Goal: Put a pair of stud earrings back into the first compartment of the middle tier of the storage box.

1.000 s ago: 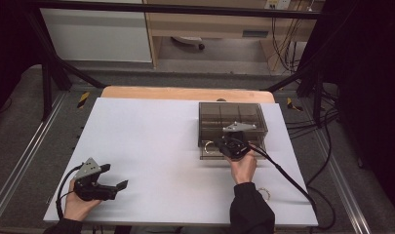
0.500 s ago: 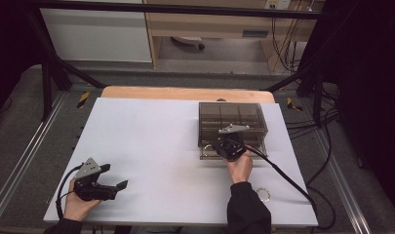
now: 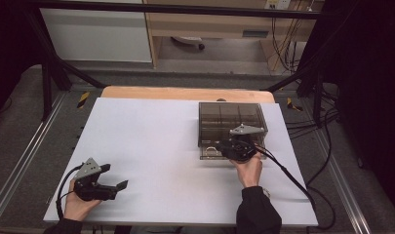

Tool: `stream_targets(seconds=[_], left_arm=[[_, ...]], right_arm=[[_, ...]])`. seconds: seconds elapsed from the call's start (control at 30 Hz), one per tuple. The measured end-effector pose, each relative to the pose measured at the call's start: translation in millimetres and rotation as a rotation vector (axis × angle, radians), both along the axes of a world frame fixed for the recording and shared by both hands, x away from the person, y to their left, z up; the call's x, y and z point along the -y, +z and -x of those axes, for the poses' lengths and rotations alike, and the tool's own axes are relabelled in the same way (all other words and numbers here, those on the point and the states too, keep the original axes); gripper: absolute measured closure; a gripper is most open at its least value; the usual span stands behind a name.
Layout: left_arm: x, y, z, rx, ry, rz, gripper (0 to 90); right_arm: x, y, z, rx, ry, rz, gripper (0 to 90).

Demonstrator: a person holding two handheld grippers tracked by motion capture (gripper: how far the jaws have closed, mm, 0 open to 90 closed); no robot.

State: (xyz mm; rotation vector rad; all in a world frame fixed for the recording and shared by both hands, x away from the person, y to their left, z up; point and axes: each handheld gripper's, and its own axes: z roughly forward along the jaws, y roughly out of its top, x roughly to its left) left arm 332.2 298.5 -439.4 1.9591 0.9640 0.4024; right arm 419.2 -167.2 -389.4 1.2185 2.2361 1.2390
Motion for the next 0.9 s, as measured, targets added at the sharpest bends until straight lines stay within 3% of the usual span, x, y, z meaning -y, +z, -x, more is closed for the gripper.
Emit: stream_targets(seconds=[0.17,0.27,0.43,0.67,0.9], left_arm=[[0.2,0.1,0.1,0.001,0.000,-0.002,4.3],[0.1,0.1,0.1,0.001,0.000,-0.001,4.3],[0.3,0.1,0.1,0.001,0.000,-0.002,4.3],[0.6,0.0,0.1,0.001,0.001,-0.003,4.3],[0.9,-0.1,0.0,0.001,0.000,-0.005,4.3]], right_arm=[[11.8,10.0,15.1,0.044,0.032,-0.016,34.9],[19.3,12.9,22.4,0.054,0.040,-0.035,25.3],[35.2,13.2,34.3,0.059,0.028,-0.023,11.5],[60.4,3.4,48.0,0.033,0.010,-0.029,3.9],[79.0,-6.7,62.3,0.012,-0.001,-0.020,2.3]])
